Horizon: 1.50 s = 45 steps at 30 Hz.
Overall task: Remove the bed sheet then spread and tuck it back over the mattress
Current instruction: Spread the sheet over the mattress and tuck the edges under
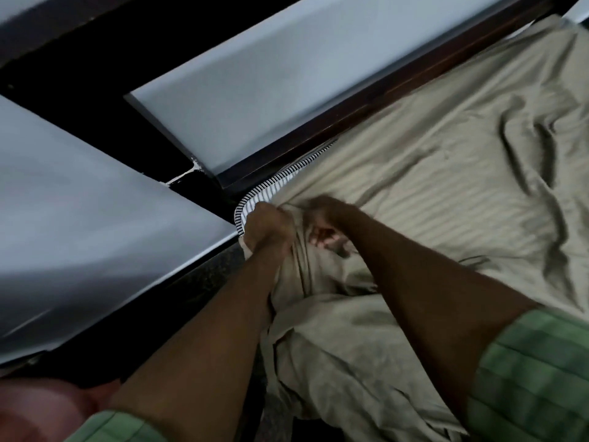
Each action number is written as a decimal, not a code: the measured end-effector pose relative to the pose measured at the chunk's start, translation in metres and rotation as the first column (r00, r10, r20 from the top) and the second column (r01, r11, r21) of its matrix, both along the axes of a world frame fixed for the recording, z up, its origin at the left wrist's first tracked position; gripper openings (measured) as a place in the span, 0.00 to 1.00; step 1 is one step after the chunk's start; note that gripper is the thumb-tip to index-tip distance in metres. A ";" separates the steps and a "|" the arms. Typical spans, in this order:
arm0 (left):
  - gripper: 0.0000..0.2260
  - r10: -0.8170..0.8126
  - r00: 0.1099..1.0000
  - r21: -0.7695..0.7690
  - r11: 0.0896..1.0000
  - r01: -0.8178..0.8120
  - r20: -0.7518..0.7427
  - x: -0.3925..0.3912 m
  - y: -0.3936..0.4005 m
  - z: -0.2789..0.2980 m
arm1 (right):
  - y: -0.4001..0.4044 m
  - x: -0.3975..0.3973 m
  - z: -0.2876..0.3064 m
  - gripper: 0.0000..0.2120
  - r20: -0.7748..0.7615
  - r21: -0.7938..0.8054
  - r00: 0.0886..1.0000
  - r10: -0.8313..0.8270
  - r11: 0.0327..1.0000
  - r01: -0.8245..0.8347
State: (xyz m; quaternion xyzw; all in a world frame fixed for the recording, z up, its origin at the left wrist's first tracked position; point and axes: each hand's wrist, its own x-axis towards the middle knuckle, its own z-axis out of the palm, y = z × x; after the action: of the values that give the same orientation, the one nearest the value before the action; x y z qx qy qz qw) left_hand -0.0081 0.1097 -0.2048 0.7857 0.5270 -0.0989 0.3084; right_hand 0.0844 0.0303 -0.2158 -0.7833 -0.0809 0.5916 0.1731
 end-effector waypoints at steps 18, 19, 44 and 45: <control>0.22 -0.470 0.874 0.454 0.810 0.370 0.126 -0.076 0.038 -0.043 | -0.008 -0.016 -0.037 0.26 0.808 -0.003 0.555 0.199 0.943 -0.333; 0.22 -0.431 0.894 0.432 0.835 0.341 0.126 -0.074 0.039 -0.044 | 0.002 -0.004 -0.032 0.25 0.779 -0.045 0.584 0.230 0.948 -0.314; 0.12 -0.502 0.799 0.472 0.645 0.601 -0.332 -0.065 0.047 -0.016 | -0.031 -0.151 -0.032 0.26 0.883 0.088 0.468 -0.041 0.993 -0.080; 0.11 -0.550 0.783 0.487 0.619 0.616 -0.290 -0.067 0.040 -0.016 | -0.032 -0.154 -0.031 0.22 0.870 0.047 0.494 -0.016 0.998 -0.051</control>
State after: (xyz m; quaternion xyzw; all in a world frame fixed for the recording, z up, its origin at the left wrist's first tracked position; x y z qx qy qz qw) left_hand -0.0754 0.1497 -0.2211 0.9611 0.2643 -0.0796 -0.0138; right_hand -0.0694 -0.0016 -0.2469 -0.9675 -0.1844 0.1159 0.1287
